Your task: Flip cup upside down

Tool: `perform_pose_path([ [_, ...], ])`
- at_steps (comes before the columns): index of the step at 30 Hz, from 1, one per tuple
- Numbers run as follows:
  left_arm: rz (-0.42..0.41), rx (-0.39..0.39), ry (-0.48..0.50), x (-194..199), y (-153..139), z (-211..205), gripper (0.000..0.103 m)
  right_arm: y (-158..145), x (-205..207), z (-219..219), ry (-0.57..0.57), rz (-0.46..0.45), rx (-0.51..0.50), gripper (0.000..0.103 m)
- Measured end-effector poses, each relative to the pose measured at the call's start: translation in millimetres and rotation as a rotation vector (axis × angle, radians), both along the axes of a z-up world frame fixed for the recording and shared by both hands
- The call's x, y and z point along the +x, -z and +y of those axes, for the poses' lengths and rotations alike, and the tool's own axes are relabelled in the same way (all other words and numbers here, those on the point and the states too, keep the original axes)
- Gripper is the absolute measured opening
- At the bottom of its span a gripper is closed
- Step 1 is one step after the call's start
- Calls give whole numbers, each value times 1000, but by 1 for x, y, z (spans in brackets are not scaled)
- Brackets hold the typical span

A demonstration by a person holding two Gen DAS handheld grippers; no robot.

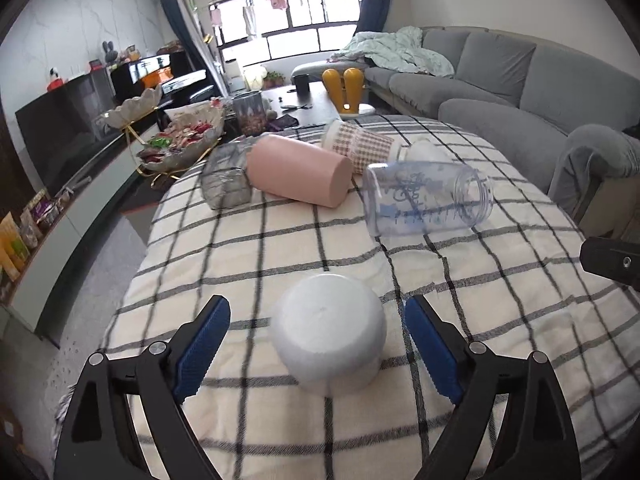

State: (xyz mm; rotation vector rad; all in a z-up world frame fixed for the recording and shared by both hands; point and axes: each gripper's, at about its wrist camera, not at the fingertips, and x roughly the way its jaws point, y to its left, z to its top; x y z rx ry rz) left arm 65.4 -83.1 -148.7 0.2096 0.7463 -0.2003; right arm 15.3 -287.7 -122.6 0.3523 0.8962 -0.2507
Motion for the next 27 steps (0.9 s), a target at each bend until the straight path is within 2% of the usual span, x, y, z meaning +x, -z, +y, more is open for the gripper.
perform_pose_path([
  [6, 41, -35, -55, -9, -32, 25, 93, -26, -5, 14, -28, -62, -20, 91],
  [9, 49, -29, -91, -14, -45, 37, 93, -38, -6, 24, -46, -88, -37, 91],
  [16, 32, -60, -139, -28, -71, 60, 94, -62, -11, 51, -90, -136, -98, 91],
  [27, 40, -124, -202, -37, -88, 91, 96, -82, -18, 78, -107, -181, -160, 93],
])
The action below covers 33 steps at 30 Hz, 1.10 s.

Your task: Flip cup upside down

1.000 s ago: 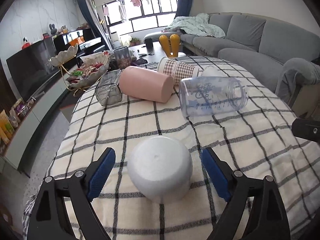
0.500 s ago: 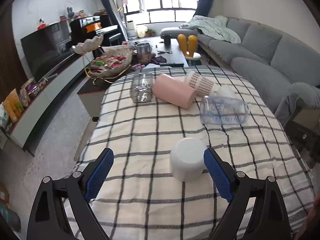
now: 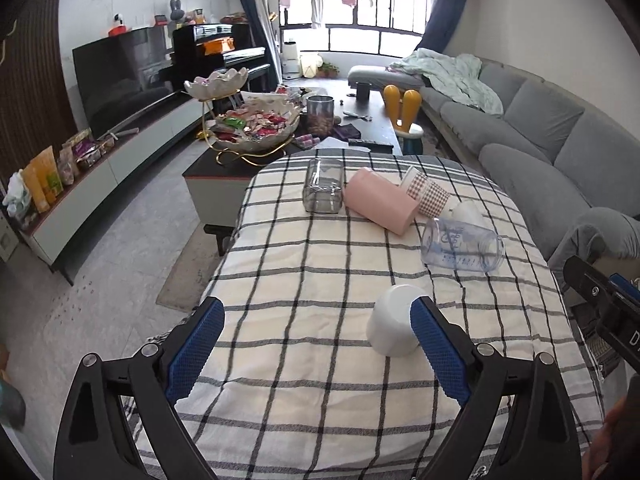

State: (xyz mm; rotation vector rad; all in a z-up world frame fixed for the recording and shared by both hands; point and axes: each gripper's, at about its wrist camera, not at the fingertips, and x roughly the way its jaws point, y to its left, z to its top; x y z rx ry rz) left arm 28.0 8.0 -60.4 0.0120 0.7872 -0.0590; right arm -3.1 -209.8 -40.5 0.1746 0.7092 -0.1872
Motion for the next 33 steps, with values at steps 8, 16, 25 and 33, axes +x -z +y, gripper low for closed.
perform_pose_path([
  [8, -6, -15, -24, -6, -6, 12, 97, -14, -9, 23, 4, -62, -107, 95],
  [16, -36, -9, -31, -11, -10, 16, 103, -18, -10, 27, 9, -62, -121, 95],
  [25, -43, -1, -33, -13, -11, 16, 103, -19, -12, 27, 8, -74, -124, 95],
  [33, -56, 12, -29, -13, -12, 15, 103, -19, -14, 26, 14, -74, -121, 96],
])
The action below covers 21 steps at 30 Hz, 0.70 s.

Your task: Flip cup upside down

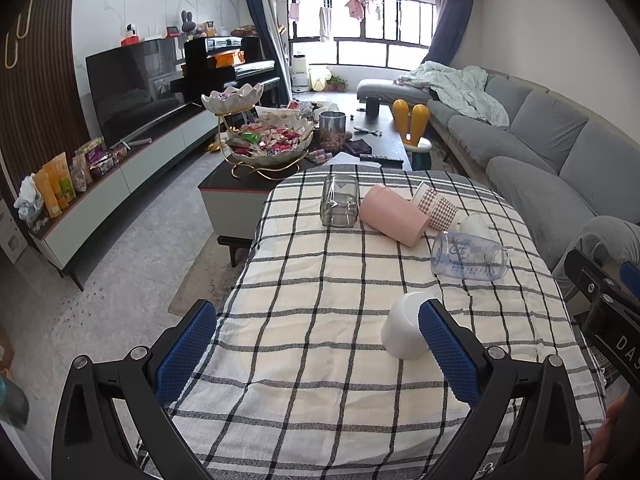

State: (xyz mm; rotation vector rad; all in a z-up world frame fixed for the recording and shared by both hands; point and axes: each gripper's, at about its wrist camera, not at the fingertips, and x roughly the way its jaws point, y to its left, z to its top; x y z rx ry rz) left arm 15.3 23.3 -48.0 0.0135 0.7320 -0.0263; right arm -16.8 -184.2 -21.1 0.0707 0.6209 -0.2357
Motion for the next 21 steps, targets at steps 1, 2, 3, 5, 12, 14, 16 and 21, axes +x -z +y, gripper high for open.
perform_pose_path([
  [1, -2, 5, 3, -1, -1, -2, 103, 0, 0, -1, 2, 1, 1, 96],
  [2, -3, 7, 5, -1, -1, -3, 103, 0, -1, -2, 4, 1, 2, 96],
  [3, -4, 9, 7, -1, -1, -3, 103, 0, 0, -2, 7, 1, 3, 96],
  [5, -4, 13, 11, -1, -1, -5, 103, 0, 0, -3, 9, 1, 3, 97],
  [12, -13, 21, 12, -1, -4, -6, 103, -1, -1, -8, 28, -14, 9, 102],
  [14, -14, 25, 7, -1, -4, -6, 103, 0, -1, -8, 28, -13, 10, 102],
  [16, -17, 27, 5, -1, -5, -6, 103, 0, -1, -9, 30, -12, 10, 102],
  [21, -28, 39, 3, -2, -6, -8, 103, 0, -1, -9, 30, -13, 9, 102],
])
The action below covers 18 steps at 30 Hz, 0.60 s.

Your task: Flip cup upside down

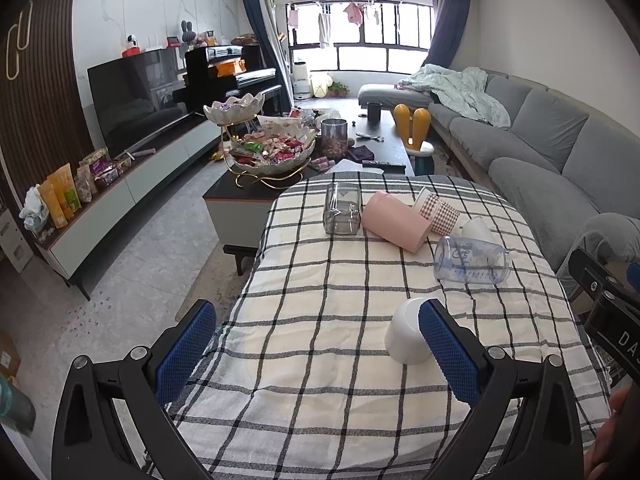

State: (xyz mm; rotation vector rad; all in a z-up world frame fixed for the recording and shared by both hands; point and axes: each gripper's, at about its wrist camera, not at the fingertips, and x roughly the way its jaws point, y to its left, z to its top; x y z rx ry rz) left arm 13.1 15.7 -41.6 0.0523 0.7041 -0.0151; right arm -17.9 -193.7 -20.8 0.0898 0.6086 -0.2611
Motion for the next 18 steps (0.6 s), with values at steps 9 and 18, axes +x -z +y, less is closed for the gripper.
perform_pose_path([
  [9, 3, -1, 6, 0, -1, -2, 103, 0, 0, 0, -1, 0, 1, 102],
  [18, 2, -2, 17, 1, -1, -4, 103, 0, 0, 0, -1, 0, 0, 102],
])
